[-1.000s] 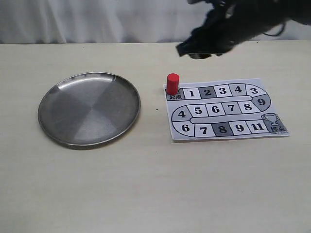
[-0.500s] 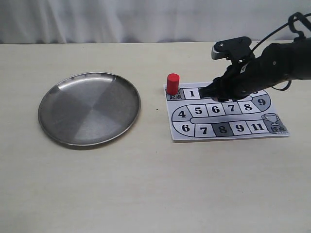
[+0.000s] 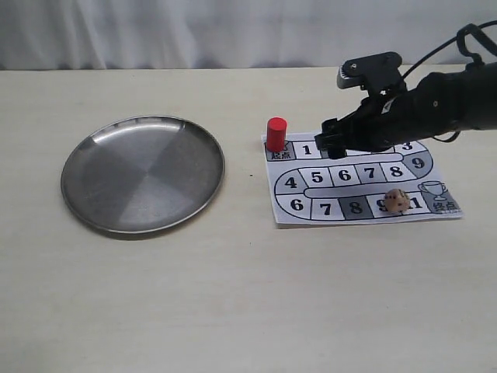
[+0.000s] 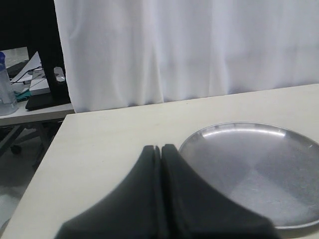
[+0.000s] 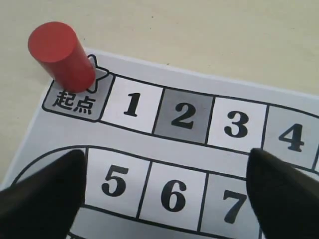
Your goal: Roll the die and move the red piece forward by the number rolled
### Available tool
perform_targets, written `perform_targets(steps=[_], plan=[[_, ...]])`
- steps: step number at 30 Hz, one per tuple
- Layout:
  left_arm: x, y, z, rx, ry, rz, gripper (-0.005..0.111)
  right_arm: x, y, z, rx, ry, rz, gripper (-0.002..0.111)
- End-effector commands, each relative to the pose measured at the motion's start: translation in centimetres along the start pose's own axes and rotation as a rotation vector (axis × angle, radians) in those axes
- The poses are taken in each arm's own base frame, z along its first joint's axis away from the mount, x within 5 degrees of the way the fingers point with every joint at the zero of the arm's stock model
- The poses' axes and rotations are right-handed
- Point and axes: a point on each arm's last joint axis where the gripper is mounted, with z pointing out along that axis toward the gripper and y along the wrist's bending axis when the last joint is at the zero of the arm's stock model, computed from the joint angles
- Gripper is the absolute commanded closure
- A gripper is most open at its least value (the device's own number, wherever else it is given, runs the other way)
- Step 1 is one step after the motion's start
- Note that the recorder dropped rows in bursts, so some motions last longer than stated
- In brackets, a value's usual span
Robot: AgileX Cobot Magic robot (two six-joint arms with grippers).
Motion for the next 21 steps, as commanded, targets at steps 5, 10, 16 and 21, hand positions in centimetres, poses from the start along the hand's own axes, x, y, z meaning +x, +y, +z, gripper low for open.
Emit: perform_targets(steps=[5,10,16,21], plan=[[-0.1,-0.1,0.0,0.011,-0.020,-0.009,0.107,-0.4,-1.5,-2.9,0.029,0.052,-0.056,0.027],[-0.1,-0.1,0.0,0.011,-0.020,-0.009,0.107,0.0,-2.4,-8.5,0.031,0.201,-0.007,0.027],[-0.1,-0.1,0.0,0.011,-0.020,-0.009,0.107,2.7,-1.7,-9.3,-0.025,0.356,0.055,0.027],[-0.1,-0.1,0.0,0.011,-0.020,-0.009,0.107,5.6,-1.5,-8.2,-0.016,0.368,0.057,0.048]])
